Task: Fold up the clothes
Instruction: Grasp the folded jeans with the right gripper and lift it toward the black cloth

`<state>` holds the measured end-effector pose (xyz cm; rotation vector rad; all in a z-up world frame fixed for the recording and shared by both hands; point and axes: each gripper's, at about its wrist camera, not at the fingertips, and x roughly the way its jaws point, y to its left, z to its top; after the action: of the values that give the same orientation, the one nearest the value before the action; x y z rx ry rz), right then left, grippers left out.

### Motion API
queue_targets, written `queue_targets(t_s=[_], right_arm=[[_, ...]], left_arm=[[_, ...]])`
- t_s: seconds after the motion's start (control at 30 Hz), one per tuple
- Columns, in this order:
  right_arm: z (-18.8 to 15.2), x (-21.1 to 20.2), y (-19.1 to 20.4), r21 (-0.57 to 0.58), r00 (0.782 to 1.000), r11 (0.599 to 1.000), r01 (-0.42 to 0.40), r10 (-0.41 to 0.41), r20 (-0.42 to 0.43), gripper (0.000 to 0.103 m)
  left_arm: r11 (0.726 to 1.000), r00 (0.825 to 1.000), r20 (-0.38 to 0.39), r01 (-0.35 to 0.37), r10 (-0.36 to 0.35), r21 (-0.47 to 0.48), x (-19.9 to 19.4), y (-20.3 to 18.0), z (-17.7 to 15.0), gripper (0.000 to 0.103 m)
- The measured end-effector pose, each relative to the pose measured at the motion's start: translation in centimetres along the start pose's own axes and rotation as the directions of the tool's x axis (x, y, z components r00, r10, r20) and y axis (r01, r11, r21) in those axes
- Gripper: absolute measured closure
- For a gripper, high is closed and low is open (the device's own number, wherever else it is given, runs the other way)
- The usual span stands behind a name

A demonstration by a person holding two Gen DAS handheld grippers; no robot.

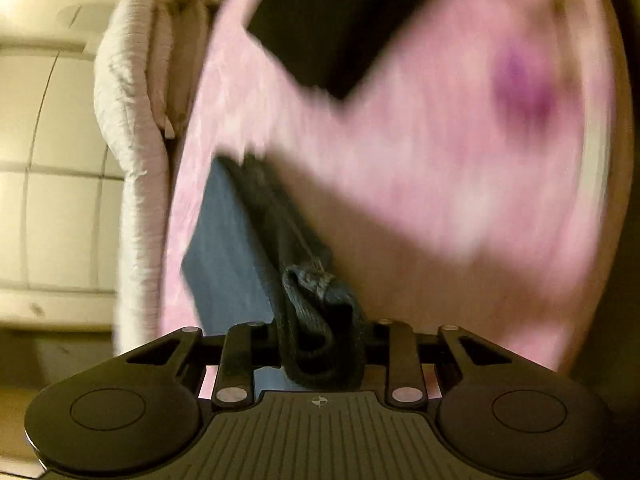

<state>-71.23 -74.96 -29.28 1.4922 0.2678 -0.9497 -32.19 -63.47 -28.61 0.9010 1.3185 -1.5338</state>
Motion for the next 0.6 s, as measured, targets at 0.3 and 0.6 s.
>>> queue_targets(t_s=[0.3,0.6], right_arm=[[7.0,-0.5,0.8,-0.249,0.978,0.948,0.199,-0.206,-0.003,0.046],[-2.0,-5.0,2.5,-0.215,0.945,0.935,0.284,-0.235,0.226,0.039]], left_arm=[[0.903,0.969,0.200,-0.212,0.144,0.374,-1.5,-6.2,2.7,0.053],[0.824,0.934,0.357,-0.211,0.012,0.525,-1.1,-5.1,10.5,0.056]])
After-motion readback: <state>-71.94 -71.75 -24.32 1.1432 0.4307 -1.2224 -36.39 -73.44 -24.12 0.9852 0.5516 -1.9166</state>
